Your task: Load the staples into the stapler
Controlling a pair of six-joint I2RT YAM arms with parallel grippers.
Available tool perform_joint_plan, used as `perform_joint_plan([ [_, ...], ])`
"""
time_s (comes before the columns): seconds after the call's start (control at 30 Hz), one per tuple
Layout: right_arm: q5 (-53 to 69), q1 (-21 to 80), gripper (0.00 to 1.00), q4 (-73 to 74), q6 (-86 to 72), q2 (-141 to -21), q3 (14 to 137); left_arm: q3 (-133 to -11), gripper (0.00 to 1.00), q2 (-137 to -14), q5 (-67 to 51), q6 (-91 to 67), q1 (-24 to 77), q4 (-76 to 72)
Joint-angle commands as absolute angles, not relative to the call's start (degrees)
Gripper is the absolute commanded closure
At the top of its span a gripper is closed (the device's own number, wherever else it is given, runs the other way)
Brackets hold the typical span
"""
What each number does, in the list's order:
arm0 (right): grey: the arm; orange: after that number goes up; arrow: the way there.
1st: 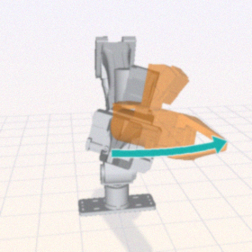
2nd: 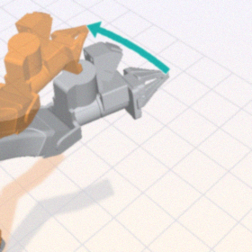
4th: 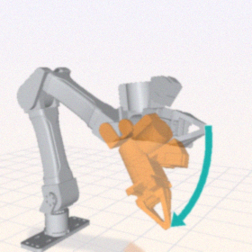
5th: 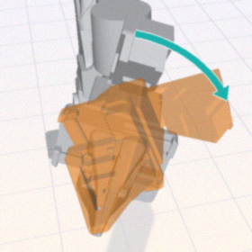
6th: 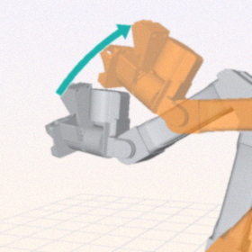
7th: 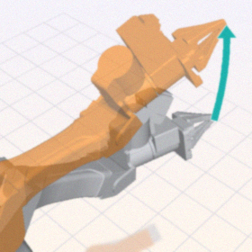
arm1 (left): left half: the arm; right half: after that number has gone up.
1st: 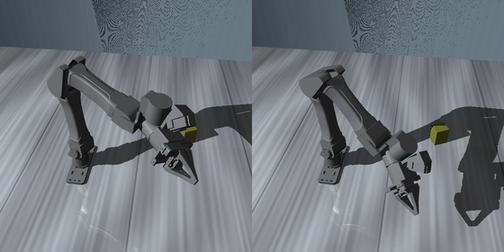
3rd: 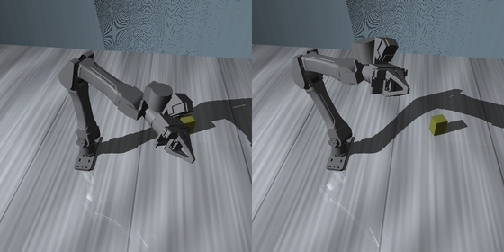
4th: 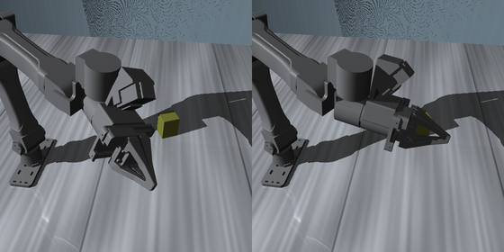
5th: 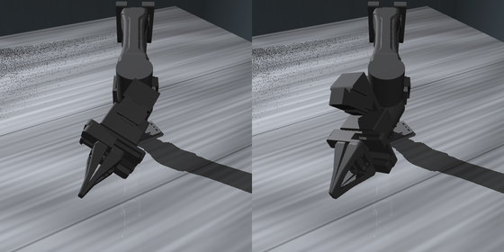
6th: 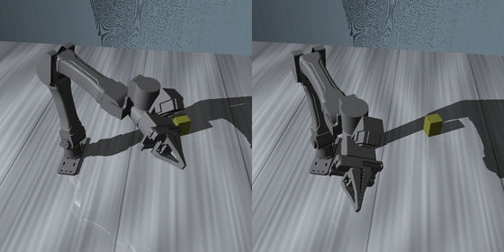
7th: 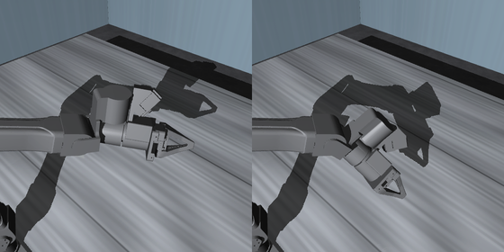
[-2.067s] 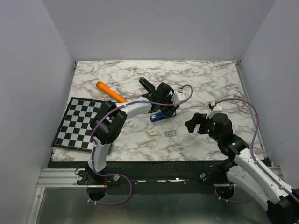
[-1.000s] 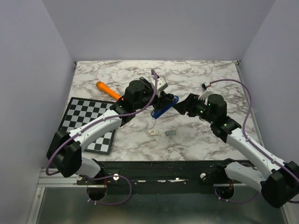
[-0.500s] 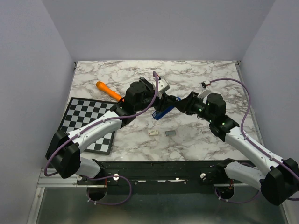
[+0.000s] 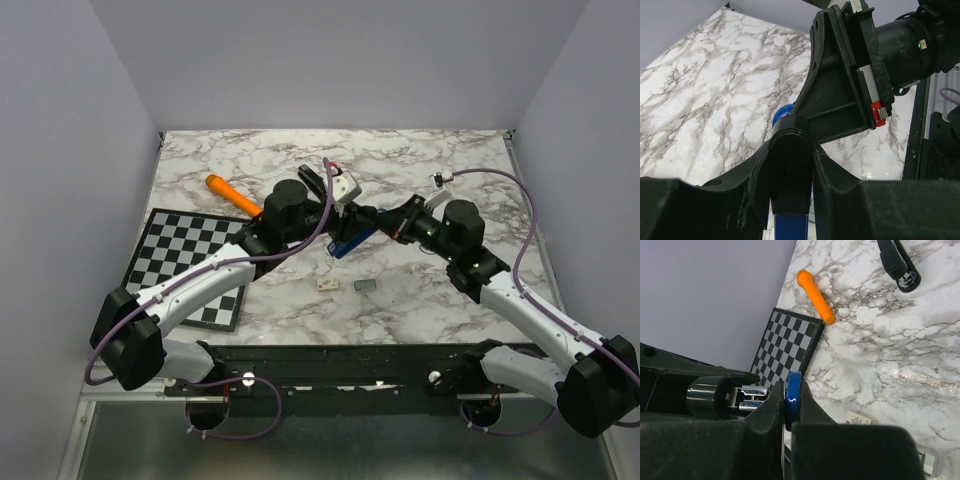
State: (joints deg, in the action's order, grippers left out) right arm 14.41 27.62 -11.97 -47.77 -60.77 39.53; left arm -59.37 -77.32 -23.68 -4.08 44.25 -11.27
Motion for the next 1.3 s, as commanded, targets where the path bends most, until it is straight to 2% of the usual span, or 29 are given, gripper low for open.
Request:
perform_joint_plan([
  [0.0,11.6,26.9,0.99,-13.3,-49.5,-59.4,37.5,-57.6,1.00,-70.6,-22.0,-5.0,45.1,-18.4],
  [0.2,14.1,22.5,0.99,-15.1,-55.5,-56.6,36.0,-48.4,1.00,-61.0,-12.3,-6.1,44.2,-22.2],
  [0.47,20.0,17.7,0.99,-23.5,-65.3,-55.5,34.8,-34.2,1.00,-45.4,8.1,-11.6,42.6,-27.5],
  [0.6,21.9,16.8,0.99,-29.0,-69.3,-55.8,34.9,-27.6,1.00,-39.6,15.9,-18.8,42.5,-29.4],
  [0.73,22.8,16.5,0.99,-34.4,-73.7,-56.8,34.9,-19.7,0.96,-35.1,21.7,-26.4,42.3,-32.2],
  [0.9,23.0,16.5,0.99,-40.6,-78.0,-58.1,34.6,-14.4,0.83,-32.6,24.3,-33.5,42.2,-35.4],
  [0.93,22.9,16.6,0.99,-41.2,-78.3,-58.2,34.3,-13.2,0.76,-32.4,24.5,-34.6,42.2,-35.5],
  [1.1,21.5,16.6,0.99,-44.3,-80.8,-58.4,33.5,-9.8,0.59,-32.3,23.8,-41.6,42.2,-36.7],
  [1.13,21.4,16.6,0.99,-44.6,-80.9,-58.6,33.5,-8.9,0.50,-32.2,23.6,-42.1,42.3,-36.6],
  [1.27,20.1,16.6,0.99,-44.7,-81.6,-58.4,33.1,-6.9,0.35,-28.2,25.5,-43.9,42.2,-34.1],
])
